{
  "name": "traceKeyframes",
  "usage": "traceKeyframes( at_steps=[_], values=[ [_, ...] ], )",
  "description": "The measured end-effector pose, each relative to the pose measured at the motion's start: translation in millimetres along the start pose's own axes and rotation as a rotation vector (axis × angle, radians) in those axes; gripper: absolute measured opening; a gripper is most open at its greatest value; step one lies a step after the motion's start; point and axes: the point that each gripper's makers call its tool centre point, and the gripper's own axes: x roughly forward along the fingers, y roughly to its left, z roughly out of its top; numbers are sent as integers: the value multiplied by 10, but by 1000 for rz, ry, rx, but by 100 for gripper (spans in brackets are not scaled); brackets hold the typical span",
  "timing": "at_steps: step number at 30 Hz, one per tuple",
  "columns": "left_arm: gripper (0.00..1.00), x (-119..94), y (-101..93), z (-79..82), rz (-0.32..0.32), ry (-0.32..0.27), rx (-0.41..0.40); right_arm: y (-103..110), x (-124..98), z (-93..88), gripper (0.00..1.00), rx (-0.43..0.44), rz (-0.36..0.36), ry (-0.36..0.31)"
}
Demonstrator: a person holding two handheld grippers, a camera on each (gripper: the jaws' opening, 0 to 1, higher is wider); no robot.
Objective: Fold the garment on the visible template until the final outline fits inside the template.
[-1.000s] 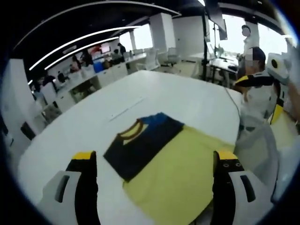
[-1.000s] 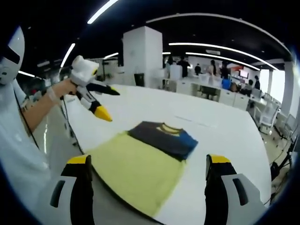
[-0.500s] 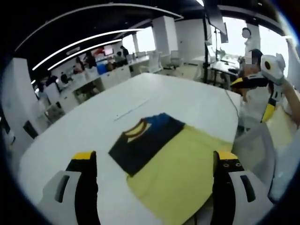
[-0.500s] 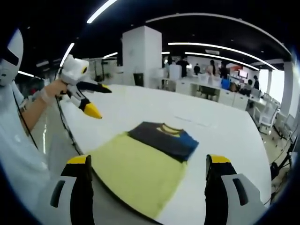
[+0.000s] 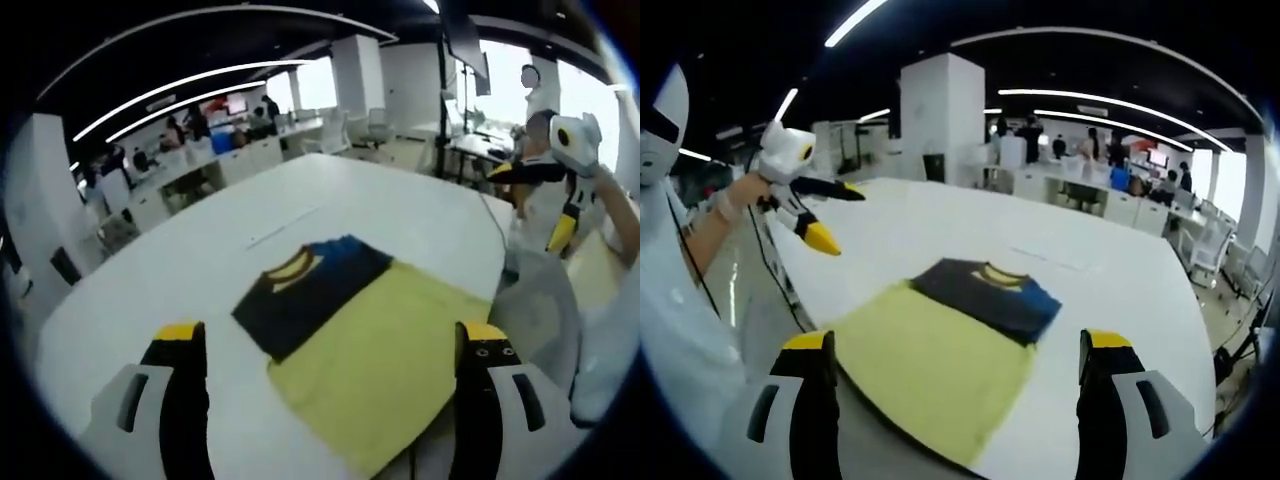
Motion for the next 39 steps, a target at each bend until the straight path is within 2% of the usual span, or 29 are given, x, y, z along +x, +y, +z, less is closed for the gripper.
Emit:
traceKeyframes(
  at_steps=[19,27,39],
  values=[
    [100,-139,84,-190,27,7,-33,-14,16,-54,100,15,-7,6],
    [100,-165,79,-311,38,8,-49,-22,11,-116,100,22,-9,22],
    [100,-211,6,-559,41,47,-113,-15,72,-229,100,29,5,64]
  ],
)
